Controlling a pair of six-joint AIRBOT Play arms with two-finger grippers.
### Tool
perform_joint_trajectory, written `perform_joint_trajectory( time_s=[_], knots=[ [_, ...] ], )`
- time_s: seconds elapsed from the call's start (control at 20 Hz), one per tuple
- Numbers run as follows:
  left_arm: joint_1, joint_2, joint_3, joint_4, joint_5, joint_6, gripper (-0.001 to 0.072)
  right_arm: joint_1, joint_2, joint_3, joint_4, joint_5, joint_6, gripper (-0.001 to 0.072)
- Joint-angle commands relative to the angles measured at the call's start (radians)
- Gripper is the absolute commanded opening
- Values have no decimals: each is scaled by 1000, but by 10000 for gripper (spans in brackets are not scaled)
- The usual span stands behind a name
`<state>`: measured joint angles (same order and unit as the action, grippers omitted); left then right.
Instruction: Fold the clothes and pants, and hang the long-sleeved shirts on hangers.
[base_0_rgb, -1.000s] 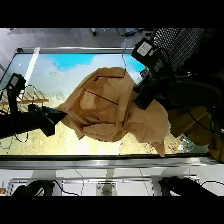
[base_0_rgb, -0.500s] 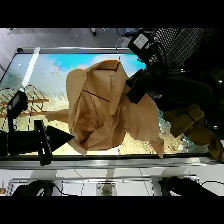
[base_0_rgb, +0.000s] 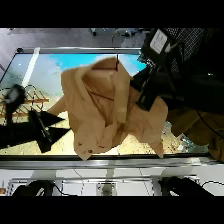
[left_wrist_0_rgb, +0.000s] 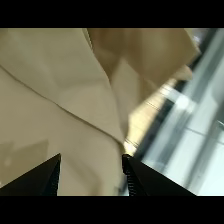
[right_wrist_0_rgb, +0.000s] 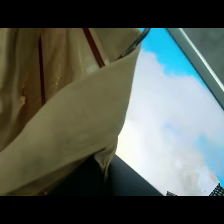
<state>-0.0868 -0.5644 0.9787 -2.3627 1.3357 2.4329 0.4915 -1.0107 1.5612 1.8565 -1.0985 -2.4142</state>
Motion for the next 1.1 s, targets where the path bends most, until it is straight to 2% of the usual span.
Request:
perform_joint_trajectory(
  time_s=[0.0,0.1,0.15,0.35,0.55,1.05],
  knots=[
    [82,74,23,6,-184,285,491,1,31,0,71,-188,-121,26],
    [135,85,23,-34,-207,419,492,2,46,0,142,-264,-141,27],
    [145,72,23,-75,-181,443,491,2,51,0,165,-280,-147,27],
    [136,-48,20,-194,-35,449,492,2,56,0,216,-341,-180,27],
    [136,-166,20,-288,175,470,491,2,56,0,214,-357,-189,27],
    [204,-70,47,-286,175,470,490,2,13,0,124,-369,-191,27]
  ],
)
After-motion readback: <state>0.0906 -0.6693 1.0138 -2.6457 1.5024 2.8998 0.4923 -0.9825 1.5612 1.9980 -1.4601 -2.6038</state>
